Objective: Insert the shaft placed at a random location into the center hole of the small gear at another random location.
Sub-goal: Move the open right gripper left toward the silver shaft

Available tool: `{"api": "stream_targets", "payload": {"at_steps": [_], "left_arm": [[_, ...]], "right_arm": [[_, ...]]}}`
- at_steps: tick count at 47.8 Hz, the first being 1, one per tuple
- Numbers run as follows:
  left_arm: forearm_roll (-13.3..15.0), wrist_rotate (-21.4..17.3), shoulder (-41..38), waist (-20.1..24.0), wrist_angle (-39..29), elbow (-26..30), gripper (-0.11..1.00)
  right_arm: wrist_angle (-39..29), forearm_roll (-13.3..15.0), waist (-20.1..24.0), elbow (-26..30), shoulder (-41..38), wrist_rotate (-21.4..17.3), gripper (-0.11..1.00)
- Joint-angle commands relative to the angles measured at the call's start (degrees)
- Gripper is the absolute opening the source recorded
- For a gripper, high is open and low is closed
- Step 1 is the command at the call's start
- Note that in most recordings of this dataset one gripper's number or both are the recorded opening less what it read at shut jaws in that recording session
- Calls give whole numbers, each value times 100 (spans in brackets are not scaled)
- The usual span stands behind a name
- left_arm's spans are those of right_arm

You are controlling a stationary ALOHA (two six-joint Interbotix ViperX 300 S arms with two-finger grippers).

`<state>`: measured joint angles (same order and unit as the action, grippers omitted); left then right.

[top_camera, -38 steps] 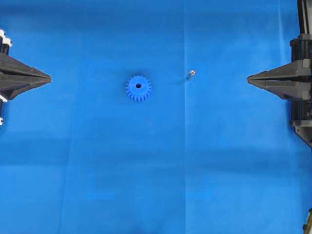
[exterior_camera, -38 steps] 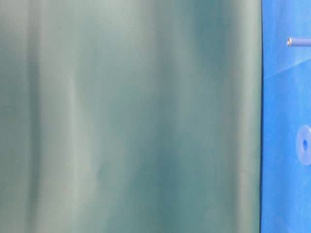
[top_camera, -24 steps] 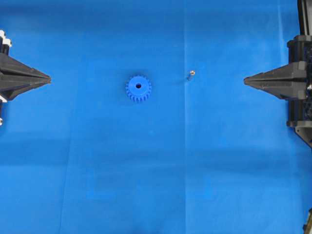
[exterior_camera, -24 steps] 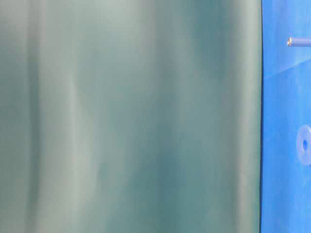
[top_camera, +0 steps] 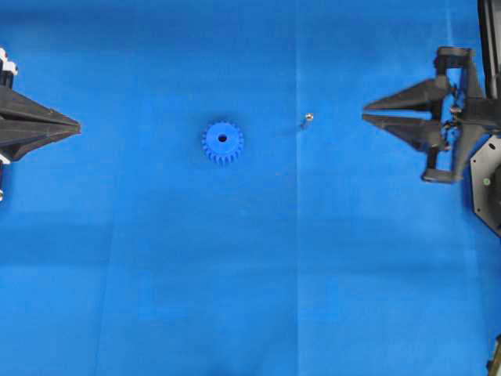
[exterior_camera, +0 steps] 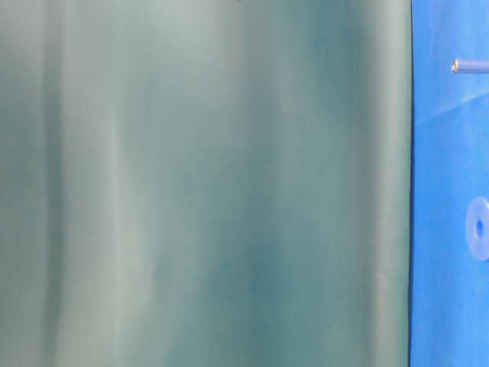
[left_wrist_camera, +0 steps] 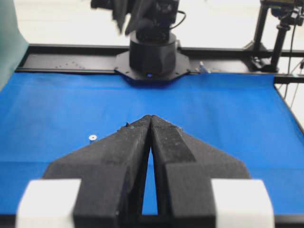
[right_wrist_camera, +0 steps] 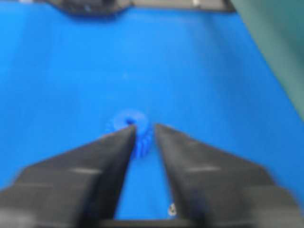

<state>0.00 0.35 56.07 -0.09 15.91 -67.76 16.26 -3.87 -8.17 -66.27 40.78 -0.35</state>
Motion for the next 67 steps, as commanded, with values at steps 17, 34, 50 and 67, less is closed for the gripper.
{"api": "stream_targets", "payload": {"at_steps": [17, 34, 50, 67], "left_arm": [[-9, 9, -26, -9, 35, 44, 0], [-18, 9, 9, 35, 35, -9, 0], [-9, 9, 70, 35, 0, -53, 0], [-9, 18, 97, 35, -70, -53, 0]], "right_arm": [[1740, -290, -237, 44, -2426, 0, 80], [2707, -791, -264, 255, -4017, 0, 80], [2856, -976, -255, 334, -4412, 0, 79], [2953, -958, -255, 316, -4412, 44, 39]]}}
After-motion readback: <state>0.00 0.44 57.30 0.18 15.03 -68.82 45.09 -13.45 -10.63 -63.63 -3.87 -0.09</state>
